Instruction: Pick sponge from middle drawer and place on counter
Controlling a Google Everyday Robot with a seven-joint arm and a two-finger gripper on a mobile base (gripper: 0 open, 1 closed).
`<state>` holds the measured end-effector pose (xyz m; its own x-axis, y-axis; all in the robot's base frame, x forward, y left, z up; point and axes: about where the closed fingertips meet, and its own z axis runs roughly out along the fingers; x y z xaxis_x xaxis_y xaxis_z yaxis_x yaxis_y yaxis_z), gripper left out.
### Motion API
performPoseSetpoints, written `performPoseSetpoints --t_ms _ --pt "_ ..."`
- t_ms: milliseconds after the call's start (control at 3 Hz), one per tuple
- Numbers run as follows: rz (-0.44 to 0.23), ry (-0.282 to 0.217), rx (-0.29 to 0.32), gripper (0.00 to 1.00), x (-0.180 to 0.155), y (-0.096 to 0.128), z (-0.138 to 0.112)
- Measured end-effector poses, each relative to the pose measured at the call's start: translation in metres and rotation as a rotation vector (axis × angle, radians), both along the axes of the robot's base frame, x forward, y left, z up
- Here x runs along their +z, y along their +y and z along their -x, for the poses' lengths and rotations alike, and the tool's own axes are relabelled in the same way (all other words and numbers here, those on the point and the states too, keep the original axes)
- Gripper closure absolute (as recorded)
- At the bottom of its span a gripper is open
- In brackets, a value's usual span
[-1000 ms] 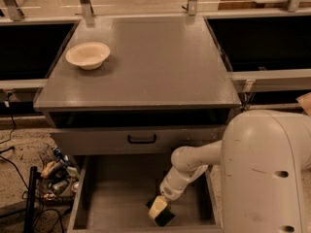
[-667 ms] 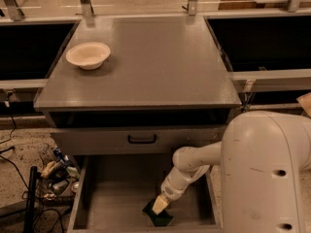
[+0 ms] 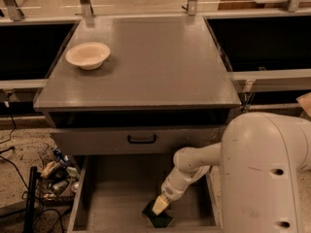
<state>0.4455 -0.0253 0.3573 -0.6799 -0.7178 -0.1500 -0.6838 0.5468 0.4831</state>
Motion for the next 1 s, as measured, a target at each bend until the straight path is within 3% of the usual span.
performPoseSetpoints --t_ms 333,1000 --pt "-0.008 -0.019 0.008 1.00 0.002 0.001 0.003" --pt "-0.042 -0.085 0.049 1.00 0.041 -0.001 0.010"
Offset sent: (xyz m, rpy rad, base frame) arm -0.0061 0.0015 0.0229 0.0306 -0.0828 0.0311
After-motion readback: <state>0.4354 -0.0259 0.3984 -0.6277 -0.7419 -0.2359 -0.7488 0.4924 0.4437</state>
